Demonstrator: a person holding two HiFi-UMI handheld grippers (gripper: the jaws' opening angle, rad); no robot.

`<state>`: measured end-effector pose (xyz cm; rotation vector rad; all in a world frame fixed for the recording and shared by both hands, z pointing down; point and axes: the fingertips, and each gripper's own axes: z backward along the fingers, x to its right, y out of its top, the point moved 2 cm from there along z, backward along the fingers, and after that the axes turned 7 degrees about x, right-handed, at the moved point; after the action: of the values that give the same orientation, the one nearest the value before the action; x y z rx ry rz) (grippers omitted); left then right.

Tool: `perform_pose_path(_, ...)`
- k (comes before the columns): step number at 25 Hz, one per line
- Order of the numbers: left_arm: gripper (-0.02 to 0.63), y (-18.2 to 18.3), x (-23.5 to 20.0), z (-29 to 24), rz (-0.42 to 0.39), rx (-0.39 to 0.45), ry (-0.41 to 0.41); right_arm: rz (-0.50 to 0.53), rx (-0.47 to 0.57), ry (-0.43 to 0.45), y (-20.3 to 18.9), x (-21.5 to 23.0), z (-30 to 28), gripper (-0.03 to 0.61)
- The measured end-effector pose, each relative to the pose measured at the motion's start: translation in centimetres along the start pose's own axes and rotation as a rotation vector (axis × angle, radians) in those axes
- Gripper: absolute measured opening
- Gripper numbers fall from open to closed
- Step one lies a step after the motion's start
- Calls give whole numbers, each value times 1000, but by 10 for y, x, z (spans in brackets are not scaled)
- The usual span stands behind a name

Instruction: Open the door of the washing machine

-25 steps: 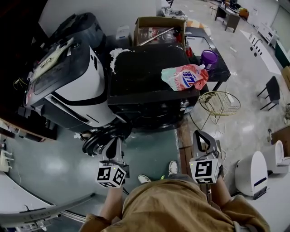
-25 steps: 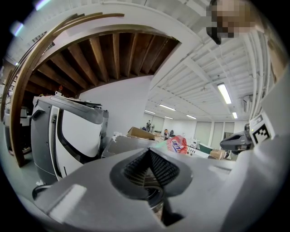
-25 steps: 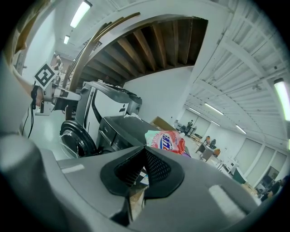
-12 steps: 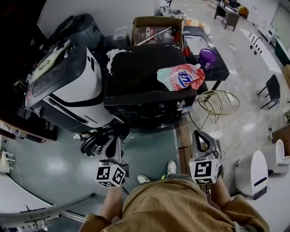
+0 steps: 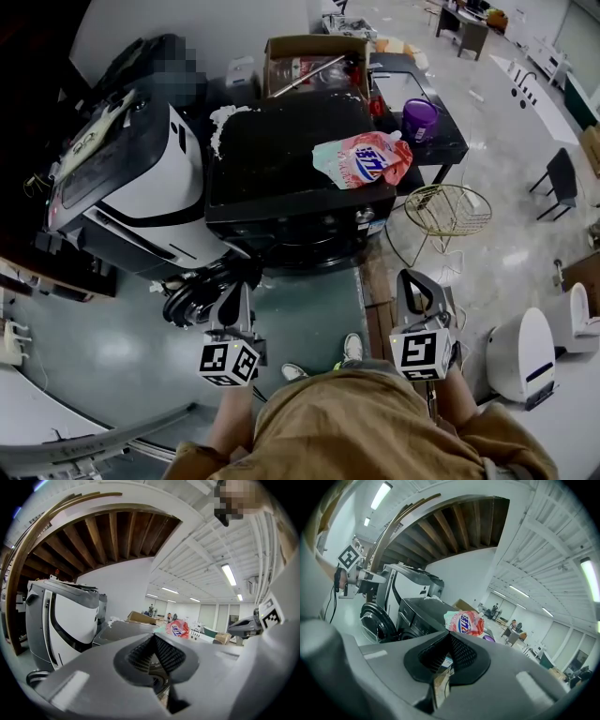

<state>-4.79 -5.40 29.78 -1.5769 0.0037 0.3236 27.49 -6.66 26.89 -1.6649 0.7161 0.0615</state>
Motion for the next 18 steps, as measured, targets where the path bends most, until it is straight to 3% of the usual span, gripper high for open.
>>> perform_pose_path(18,60,-7,6,-1,8,-7,12,-16,-16,46,-17,-5,-1,4)
